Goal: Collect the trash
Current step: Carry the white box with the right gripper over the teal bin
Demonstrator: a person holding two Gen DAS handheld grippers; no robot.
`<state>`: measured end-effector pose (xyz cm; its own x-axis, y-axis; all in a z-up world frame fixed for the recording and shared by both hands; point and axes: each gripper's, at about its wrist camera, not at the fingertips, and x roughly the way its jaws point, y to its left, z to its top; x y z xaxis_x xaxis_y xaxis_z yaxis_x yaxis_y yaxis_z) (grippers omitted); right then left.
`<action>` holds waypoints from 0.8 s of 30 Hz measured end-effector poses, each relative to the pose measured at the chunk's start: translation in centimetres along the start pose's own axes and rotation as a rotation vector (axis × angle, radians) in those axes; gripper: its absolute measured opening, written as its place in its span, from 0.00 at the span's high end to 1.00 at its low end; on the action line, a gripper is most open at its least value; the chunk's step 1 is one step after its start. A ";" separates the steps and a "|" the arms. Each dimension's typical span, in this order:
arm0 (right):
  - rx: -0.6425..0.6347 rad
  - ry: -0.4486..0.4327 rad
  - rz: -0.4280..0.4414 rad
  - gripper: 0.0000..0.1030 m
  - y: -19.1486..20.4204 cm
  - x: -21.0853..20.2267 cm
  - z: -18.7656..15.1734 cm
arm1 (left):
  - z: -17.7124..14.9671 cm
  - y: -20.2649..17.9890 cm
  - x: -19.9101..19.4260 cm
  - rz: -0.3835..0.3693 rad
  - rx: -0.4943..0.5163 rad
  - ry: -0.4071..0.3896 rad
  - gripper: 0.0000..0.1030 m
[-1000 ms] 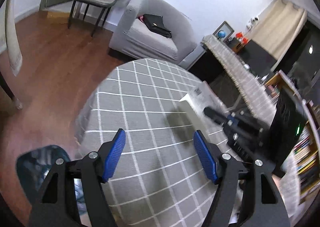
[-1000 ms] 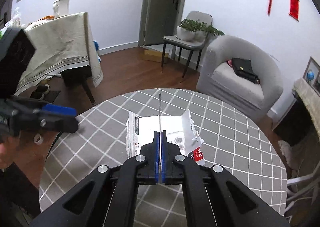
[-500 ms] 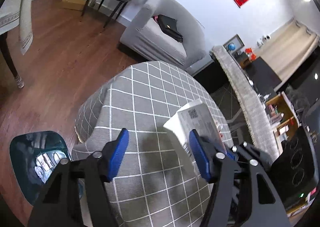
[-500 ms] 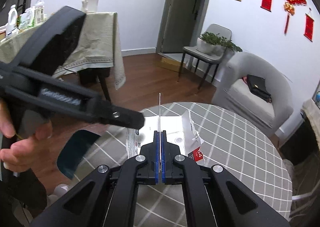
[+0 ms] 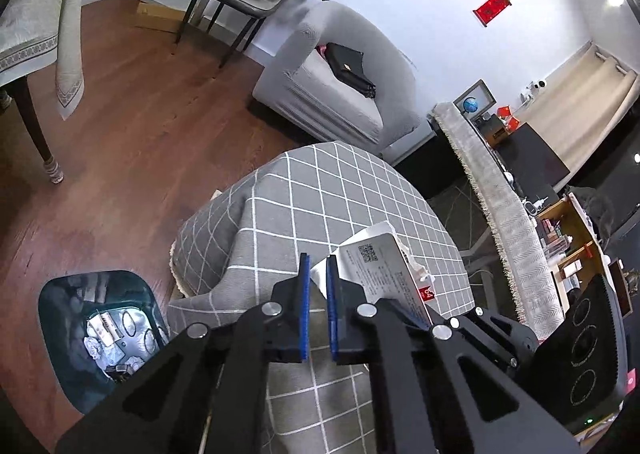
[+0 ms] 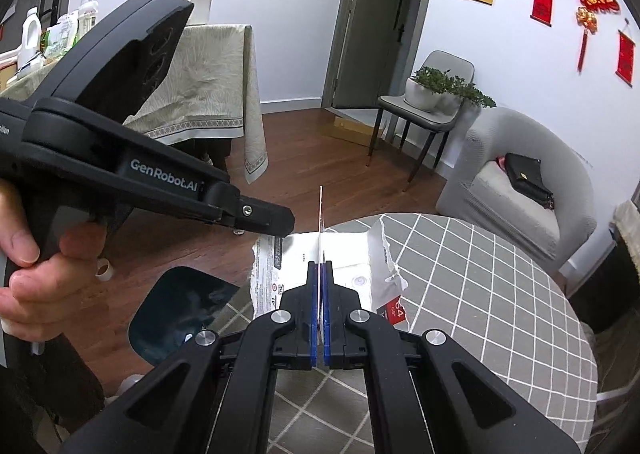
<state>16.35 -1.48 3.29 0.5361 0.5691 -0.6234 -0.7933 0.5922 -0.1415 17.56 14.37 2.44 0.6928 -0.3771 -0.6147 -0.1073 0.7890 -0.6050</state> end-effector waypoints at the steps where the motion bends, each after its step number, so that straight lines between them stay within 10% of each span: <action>1: 0.000 0.000 0.000 0.99 0.1 0.1 0.1 | 0.0 0.0 -0.1 0.006 0.002 0.001 0.93; 24: 0.098 0.138 0.179 0.99 7.7 6.6 2.5 | -0.4 8.8 -4.6 0.177 -0.018 0.045 0.96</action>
<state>14.53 8.28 0.00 0.3400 0.5908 -0.7317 -0.8367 0.5452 0.0513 13.16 22.91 -0.25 0.6291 -0.2546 -0.7345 -0.2379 0.8365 -0.4937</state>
